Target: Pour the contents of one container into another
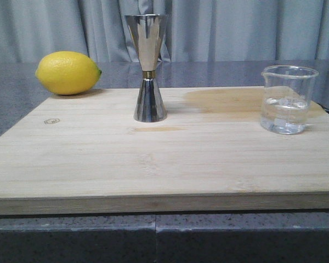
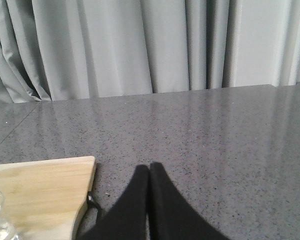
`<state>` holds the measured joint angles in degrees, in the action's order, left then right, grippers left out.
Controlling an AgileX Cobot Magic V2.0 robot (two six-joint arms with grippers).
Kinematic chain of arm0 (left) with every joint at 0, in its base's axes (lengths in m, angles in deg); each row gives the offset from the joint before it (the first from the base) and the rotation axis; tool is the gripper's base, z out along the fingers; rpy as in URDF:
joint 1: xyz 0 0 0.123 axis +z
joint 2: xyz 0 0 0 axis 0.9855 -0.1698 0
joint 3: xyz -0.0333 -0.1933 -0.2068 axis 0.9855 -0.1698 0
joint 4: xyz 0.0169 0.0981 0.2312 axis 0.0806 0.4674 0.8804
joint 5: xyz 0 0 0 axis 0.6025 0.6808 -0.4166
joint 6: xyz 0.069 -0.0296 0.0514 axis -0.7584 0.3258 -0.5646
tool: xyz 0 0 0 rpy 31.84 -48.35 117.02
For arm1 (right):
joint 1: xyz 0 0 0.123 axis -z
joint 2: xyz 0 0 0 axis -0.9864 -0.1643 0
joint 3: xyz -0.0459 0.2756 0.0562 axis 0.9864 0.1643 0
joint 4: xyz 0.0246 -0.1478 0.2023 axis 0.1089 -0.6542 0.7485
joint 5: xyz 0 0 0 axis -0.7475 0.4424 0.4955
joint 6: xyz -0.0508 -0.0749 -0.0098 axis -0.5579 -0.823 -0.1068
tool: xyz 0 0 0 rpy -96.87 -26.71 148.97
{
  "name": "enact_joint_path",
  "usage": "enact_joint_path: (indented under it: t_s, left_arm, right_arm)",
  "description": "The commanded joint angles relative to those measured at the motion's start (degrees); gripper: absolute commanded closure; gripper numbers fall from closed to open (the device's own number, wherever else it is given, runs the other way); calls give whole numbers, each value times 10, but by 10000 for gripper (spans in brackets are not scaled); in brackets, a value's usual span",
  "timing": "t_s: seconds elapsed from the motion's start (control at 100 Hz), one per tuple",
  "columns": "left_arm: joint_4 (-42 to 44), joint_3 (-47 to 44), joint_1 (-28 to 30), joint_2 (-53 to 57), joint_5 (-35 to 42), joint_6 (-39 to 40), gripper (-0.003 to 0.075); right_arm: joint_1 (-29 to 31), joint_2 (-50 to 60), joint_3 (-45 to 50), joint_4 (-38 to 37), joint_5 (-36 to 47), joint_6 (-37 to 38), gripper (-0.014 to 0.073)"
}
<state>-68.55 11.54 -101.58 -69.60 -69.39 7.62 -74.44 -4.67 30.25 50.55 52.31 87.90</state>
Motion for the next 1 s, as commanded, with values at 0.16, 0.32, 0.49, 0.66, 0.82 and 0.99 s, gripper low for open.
enact_joint_path:
  t_s: [0.16, 0.32, 0.49, 0.66, 0.82, 0.99]
  left_arm:
    - [-3, 103, -109, -181, 43, -1, 738]
    - [39, 133, -157, -268, 102, -1, 688]
    - [83, 145, -190, -334, 193, -1, 400]
    - [81, 145, -195, -393, 297, -1, 66]
    - [78, 145, -195, -440, 342, 14, 31]
    - [141, 145, -195, -492, 346, 42, 79]
  right_arm:
    - [-1, -98, -82, -1, 26, 2, 653]
    - [-1, -126, -90, -1, 36, 0, 467]
    - [-1, -135, -90, -1, 71, 0, 111]
    - [-1, -135, -90, -1, 98, 0, -25]
    - [-2, -135, -90, -1, 94, 0, -24]
    - [-20, -136, -90, -1, 85, 0, -24]
